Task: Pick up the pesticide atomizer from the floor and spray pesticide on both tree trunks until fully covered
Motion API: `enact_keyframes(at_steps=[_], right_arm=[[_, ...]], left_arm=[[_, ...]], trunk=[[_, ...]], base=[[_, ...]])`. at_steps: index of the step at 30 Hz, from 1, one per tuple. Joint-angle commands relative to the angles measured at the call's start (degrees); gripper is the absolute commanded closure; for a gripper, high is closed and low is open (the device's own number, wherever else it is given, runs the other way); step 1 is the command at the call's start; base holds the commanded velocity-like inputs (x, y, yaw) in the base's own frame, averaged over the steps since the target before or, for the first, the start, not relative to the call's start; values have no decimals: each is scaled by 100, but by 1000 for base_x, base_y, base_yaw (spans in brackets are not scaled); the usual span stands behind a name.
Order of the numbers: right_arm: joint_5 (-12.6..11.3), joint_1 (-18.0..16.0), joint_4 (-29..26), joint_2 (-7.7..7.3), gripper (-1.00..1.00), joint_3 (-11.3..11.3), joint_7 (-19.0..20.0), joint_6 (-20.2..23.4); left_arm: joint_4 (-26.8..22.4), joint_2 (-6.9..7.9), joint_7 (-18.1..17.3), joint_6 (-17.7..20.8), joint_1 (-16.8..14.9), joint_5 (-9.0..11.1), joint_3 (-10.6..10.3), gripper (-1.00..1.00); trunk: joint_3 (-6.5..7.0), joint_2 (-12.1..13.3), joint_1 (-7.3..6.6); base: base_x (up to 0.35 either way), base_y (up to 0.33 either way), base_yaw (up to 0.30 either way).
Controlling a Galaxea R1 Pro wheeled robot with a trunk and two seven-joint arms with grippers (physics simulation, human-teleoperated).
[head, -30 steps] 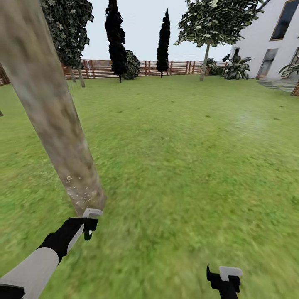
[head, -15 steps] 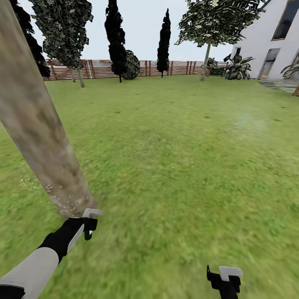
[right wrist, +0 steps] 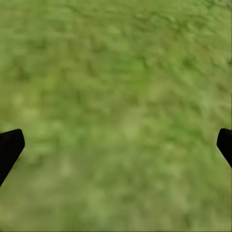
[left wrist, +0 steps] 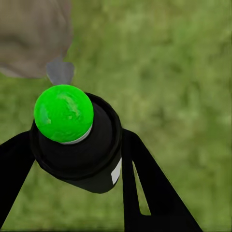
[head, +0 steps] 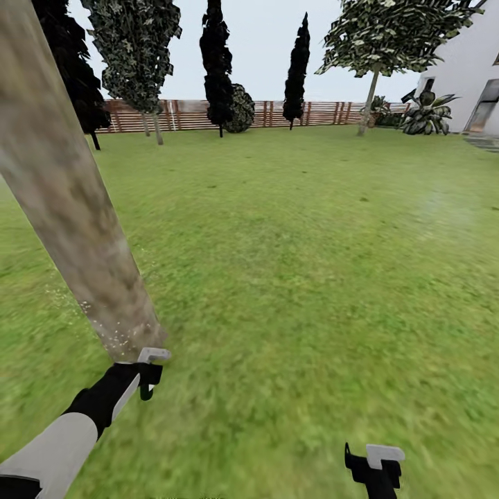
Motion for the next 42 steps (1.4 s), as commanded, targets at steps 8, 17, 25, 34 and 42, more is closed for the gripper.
enact_keyframes(at_steps=[8,17,25,34,42], right_arm=[[61,-3,7,0,-100,-28,-31,-14],[61,-3,4,0,-100,-28,-31,-14],[61,-3,-1,0,-100,-28,-31,-14],[71,-3,-2,-12,-100,-30,-31,-14],[68,-4,-2,-18,-100,-32,-31,-14]], left_arm=[[-8,8,7,19,-3,38,-33,100],[-9,-1,11,-250,0,52,-33,100],[-434,-30,214,-294,-20,56,-50,100],[-738,45,-372,770,-806,-36,-98,100],[-738,320,-836,1265,-1219,-597,-80,100]], trunk=[[-5,-2,-1],[-5,-2,-1],[-5,-2,-1],[-5,-2,-1],[-5,-2,-1]], base=[[12,-3,276],[122,-205,117],[-122,-156,179],[-2,-2,146],[0,0,0]])
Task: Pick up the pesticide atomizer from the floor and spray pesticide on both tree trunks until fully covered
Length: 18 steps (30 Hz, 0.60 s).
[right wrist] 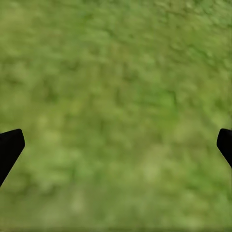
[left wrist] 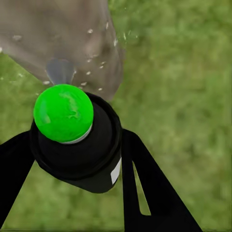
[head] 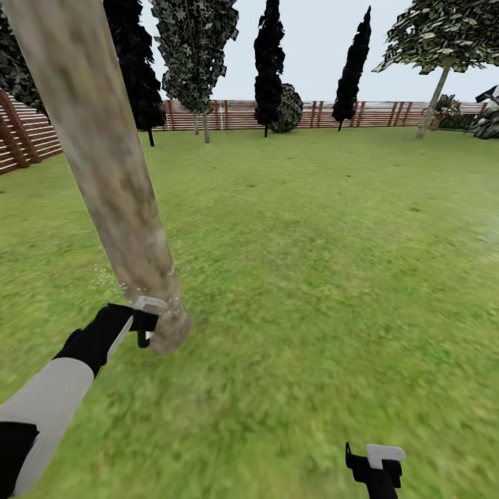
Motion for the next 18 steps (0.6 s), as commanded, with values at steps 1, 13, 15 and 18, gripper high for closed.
enact_keyframes(at_steps=[1,13,15,18], right_arm=[[59,-4,8,0,-100,-27,-31,-14],[62,-4,8,9,-100,-26,-31,-14],[61,-4,8,9,-100,-26,-31,-14],[62,-4,8,9,-100,-25,-31,-14]], left_arm=[[-8,30,-63,25,9,-10,-13,100],[-5,46,-93,14,39,25,26,100],[-6,53,-86,7,42,30,33,100],[-7,47,-70,-3,47,33,33,100]], trunk=[[-5,-2,-1],[-5,-2,-1],[-5,-2,-1],[-5,-2,-1]], base=[[0,0,5],[87,-74,159],[94,-254,3],[21,-269,1]])
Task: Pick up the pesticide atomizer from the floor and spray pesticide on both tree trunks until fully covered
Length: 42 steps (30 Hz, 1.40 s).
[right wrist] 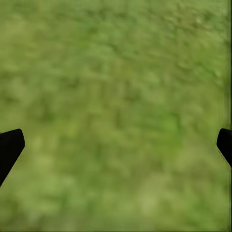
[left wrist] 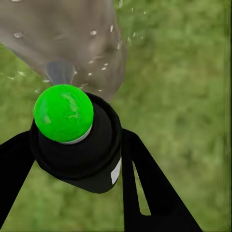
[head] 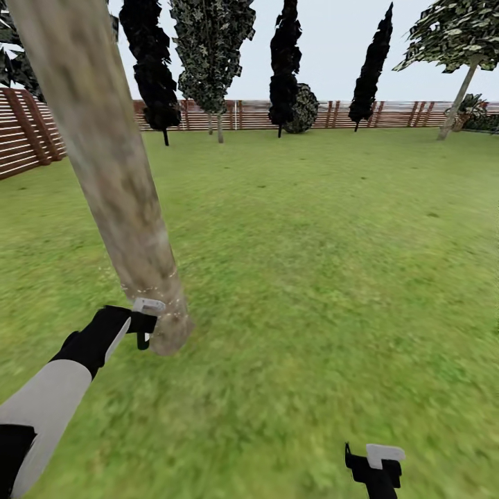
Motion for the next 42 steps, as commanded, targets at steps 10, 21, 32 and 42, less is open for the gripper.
enact_keyframes(at_steps=[10,21,32,42], right_arm=[[61,-5,8,1,-100,-29,-29,-12],[61,-5,8,1,-100,-29,-29,-12],[61,-5,8,-8,-100,-32,-29,-12],[60,-7,8,1,-100,-29,-29,-12]], left_arm=[[-17,-15,53,2,-19,-3,-18,100],[-11,-63,55,-25,-23,-30,354,100],[-10,-65,64,-33,-21,-38,381,100],[-10,-54,64,-25,-15,-38,398,100]], trunk=[[-5,-2,-1],[-5,-2,-1],[-5,-2,-1],[-5,-2,-1]], base=[[1,-273,102],[82,-259,197],[176,-235,1],[11,-271,43]])
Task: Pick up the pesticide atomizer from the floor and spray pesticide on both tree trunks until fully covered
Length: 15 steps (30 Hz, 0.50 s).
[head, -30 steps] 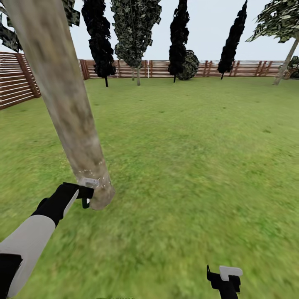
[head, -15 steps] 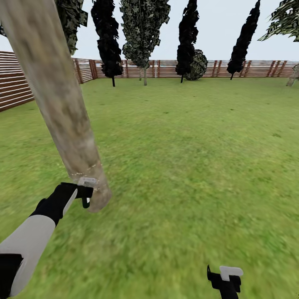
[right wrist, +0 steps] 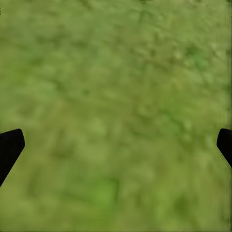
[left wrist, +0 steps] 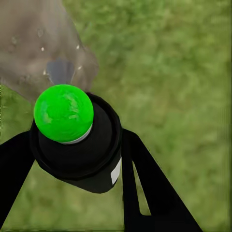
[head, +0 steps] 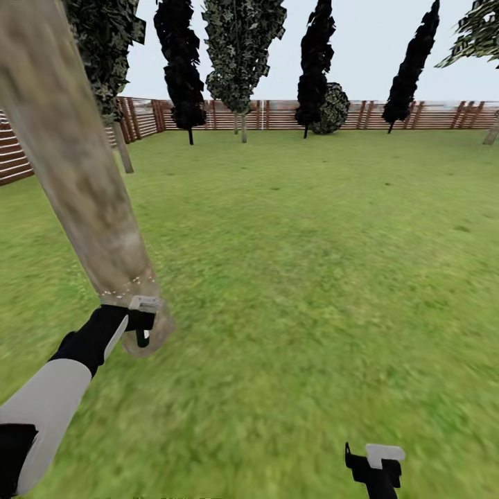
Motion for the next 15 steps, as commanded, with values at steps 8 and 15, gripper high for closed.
enact_keyframes(at_steps=[8,15], right_arm=[[61,0,7,0,-100,-30,-29,-13],[61,0,7,-8,-100,-30,-29,-13]], left_arm=[[94,49,-14,8,50,-35,110,100],[257,49,-13,-1,52,-35,104,100]], trunk=[[-5,-2,-1],[-5,-2,-1]], base=[[47,-274,273],[154,-264,49]])
